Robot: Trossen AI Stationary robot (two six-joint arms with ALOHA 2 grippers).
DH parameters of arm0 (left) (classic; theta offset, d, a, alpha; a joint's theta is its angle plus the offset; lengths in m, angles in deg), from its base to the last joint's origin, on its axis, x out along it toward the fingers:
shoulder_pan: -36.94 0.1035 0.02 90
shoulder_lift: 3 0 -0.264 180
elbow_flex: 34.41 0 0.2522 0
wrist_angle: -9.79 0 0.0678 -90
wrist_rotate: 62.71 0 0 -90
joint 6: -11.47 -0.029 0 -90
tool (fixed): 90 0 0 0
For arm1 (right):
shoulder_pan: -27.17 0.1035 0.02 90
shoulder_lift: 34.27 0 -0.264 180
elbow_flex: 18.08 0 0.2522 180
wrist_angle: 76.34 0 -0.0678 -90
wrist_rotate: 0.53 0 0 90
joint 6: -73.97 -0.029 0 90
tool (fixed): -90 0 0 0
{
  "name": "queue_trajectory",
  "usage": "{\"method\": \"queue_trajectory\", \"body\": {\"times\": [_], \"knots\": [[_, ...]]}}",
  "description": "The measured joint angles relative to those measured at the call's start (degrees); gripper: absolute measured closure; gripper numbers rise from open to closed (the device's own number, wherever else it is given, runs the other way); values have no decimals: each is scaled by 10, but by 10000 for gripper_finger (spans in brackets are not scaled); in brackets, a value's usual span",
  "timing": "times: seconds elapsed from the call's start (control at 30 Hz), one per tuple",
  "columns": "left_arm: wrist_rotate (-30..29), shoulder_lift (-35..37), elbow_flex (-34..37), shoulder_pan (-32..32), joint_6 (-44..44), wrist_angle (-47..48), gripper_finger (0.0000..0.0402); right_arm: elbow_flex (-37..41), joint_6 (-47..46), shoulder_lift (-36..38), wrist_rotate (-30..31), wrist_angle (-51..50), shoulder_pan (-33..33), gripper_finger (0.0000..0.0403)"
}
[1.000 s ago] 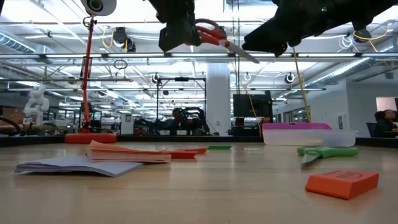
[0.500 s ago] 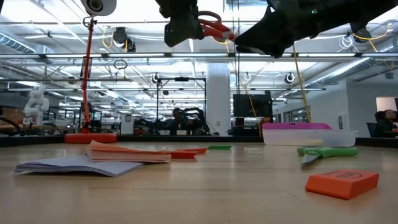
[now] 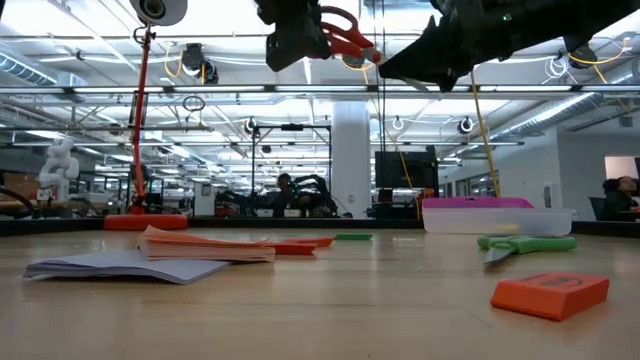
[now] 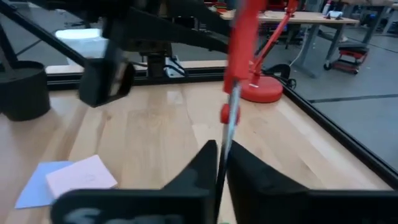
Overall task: Pack school essentials
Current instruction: Put the orange scissors into the supply box
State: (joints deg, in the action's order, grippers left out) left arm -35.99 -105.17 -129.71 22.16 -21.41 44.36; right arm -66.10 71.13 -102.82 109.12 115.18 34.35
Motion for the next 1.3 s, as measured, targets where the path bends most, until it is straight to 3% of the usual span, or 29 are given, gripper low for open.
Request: {"method": "queue_trajectory", "body": {"times": [0.13, 0.5, 0.67, 1.03, 1.3], "knots": [[-2, 0, 0, 0, 11, 0, 381, 0, 4, 0, 1, 0, -1, 393], [24, 1, 0, 0, 61, -20, 234, 0, 21, 24, 3, -8, -1, 401], [26, 0, 0, -6, 60, -43, 193, 0, 37, 61, 24, -37, 0, 402], [19, 0, 0, -30, -11, -210, 190, 0, 25, 163, 28, -138, 0, 402], [46, 0, 0, -45, -27, -287, 190, 0, 29, 207, 28, -148, 5, 402]]}}
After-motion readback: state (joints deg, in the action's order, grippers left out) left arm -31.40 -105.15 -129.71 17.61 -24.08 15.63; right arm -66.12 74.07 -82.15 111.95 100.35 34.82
